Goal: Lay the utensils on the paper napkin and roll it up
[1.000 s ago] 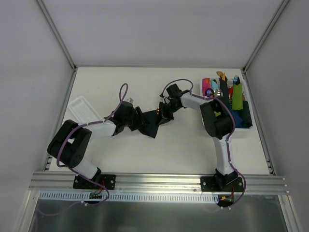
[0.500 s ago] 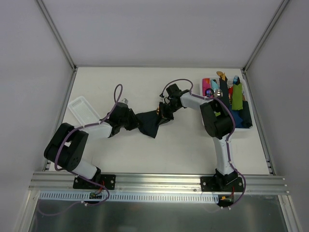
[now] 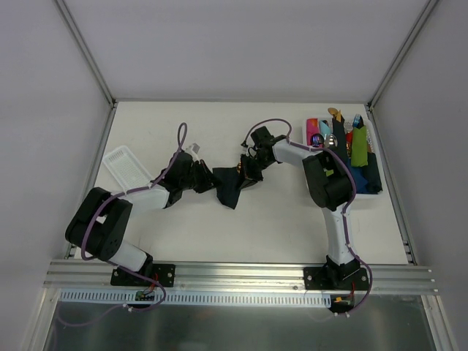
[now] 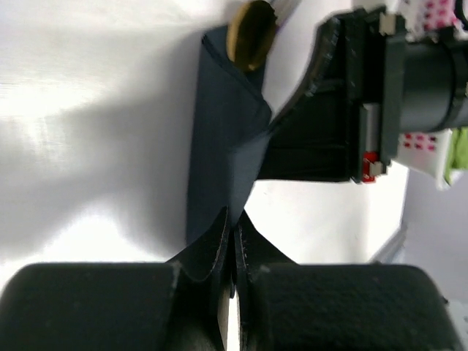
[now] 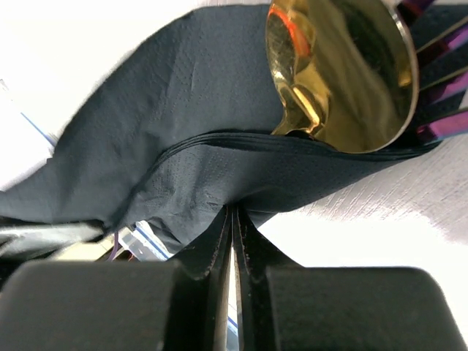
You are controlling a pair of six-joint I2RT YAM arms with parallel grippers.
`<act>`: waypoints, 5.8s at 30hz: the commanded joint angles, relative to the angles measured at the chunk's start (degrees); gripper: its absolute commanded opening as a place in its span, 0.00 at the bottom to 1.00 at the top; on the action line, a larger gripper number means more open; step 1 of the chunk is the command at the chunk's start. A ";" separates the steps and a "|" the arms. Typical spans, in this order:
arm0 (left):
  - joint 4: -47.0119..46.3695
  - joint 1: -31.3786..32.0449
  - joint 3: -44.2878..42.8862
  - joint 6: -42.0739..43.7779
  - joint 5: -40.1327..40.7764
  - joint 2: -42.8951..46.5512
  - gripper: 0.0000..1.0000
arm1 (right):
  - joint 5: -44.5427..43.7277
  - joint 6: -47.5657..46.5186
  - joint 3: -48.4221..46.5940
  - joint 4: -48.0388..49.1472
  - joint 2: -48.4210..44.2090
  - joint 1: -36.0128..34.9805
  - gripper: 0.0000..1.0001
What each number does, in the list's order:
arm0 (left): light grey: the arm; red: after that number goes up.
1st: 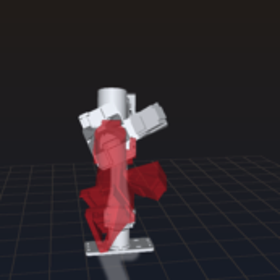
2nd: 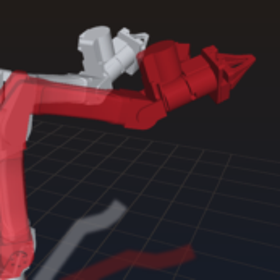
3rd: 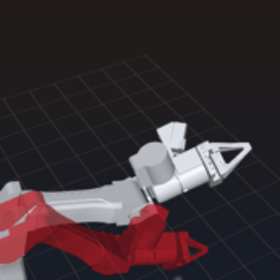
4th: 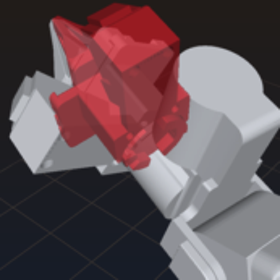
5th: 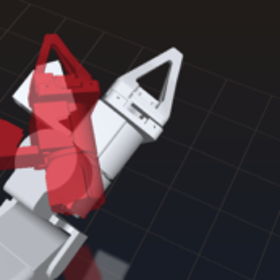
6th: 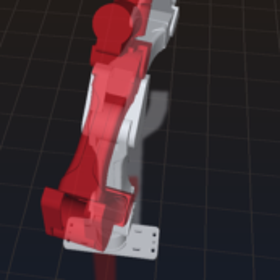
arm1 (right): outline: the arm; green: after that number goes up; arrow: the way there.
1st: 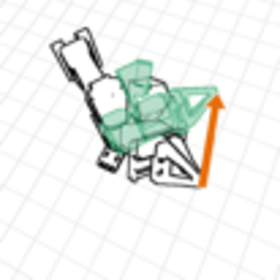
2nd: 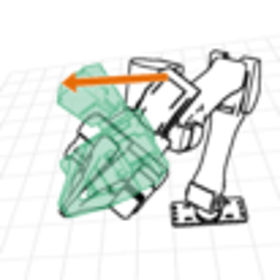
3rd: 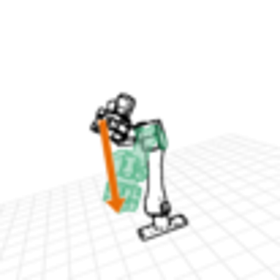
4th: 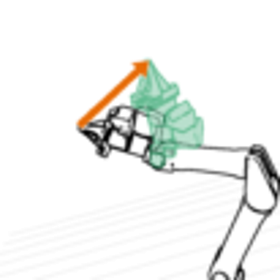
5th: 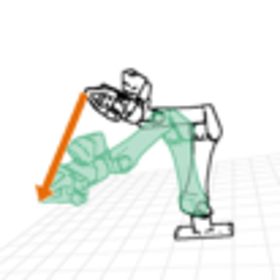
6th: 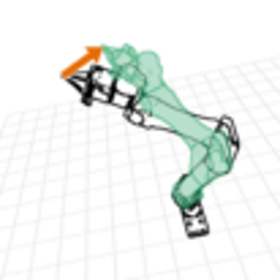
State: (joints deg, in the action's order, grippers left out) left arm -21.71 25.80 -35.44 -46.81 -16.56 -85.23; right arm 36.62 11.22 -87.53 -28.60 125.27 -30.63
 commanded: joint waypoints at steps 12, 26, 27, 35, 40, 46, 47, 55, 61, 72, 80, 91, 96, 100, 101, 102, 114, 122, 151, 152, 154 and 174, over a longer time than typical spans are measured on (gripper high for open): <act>-19.23 3.37 1.33 -6.97 -10.78 -8.63 0.00 | -6.03 -2.17 -0.63 -2.60 1.82 -0.30 0.06; -26.36 6.45 3.01 -12.69 -8.14 -17.68 0.00 | -6.30 -1.99 -0.45 -2.60 1.73 -0.30 0.04; -26.36 6.89 2.92 -12.70 -8.23 -18.12 0.00 | -6.30 -2.00 -0.45 -2.51 1.73 -0.30 0.04; -18.20 8.65 1.61 -12.61 -4.28 -21.99 0.00 | -6.13 -2.96 -0.28 -2.60 0.50 0.40 0.08; -9.76 8.74 -0.06 -11.91 -1.37 -22.96 0.00 | -5.86 -5.95 -2.12 -5.50 -1.34 2.94 0.21; -2.99 8.91 -2.35 -10.68 0.12 -24.37 0.00 | -2.26 -7.53 -3.18 -6.38 -4.24 8.74 0.37; -2.46 9.00 -2.70 -10.41 0.12 -24.89 0.00 | -1.65 -7.53 -3.26 -6.38 -4.60 9.27 0.38; 0.71 9.88 -4.99 -9.36 -0.23 -26.21 0.22 | 4.42 -6.04 -4.84 -6.29 -5.22 10.33 0.47; 3.26 10.14 -6.31 -7.95 0.21 -26.65 0.32 | 5.57 -4.55 -6.17 -6.29 -5.30 9.19 0.53; 5.19 10.58 -7.36 -6.37 0.91 -25.69 0.33 | -1.72 -9.90 -7.66 -12.53 -1.61 5.76 0.50; 5.98 11.02 -7.71 -4.79 0.83 -23.32 0.38 | -3.48 -12.89 -7.04 -13.50 0.94 4.88 0.34; 5.37 11.29 -7.19 -1.53 0.21 -12.78 0.38 | -7.88 -16.58 -8.54 -14.91 4.54 4.00 0.08; 4.49 11.29 -7.89 -0.57 -2.07 -6.88 0.42 | -9.11 -17.73 -8.54 -15.08 4.63 3.21 0.07; 5.89 11.29 -9.20 -1.09 -1.29 -4.33 0.40 | -10.25 -18.25 -8.63 -15.17 4.54 2.68 0.06; 5.81 11.20 -9.29 -1.62 -1.11 -3.98 0.39 | -10.34 -18.25 -8.71 -15.17 4.54 2.51 0.06; 5.81 11.11 -9.38 -1.62 -1.28 -3.63 0.36 | -10.43 -18.25 -8.63 -15.17 4.54 2.51 0.06; 7.04 11.11 -10.61 -1.88 -3.04 -10.21 0.10 | -10.17 -18.69 -8.89 -15.70 4.45 2.33 0.05; 9.76 11.20 -8.78 -3.72 -1.64 -15.31 0.00 | -9.99 -18.87 -9.33 -15.61 3.93 2.24 0.05; 2.03 10.85 -4.64 -12.17 -1.10 -21.82 0.00 | 1.70 -13.16 -0.19 -4.10 -5.05 3.30 0.22; 2.11 10.85 -4.90 -11.82 -1.54 -21.99 0.00 | 0.48 -13.16 -0.19 -4.10 -4.34 3.30 0.21; 2.03 10.85 -5.25 -11.64 -1.72 -22.26 0.00 | -1.54 -12.63 -0.01 -4.01 -3.20 3.21 0.18; 17.75 6.46 -13.95 1.80 1.09 -2.30 0.40 | -12.01 -14.39 -2.39 -9.98 1.02 0.31 0.14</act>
State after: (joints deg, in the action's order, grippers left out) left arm -9.91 34.98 -47.35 -49.71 -16.84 -88.95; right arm 30.37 -1.50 -89.25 -36.07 124.29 -29.54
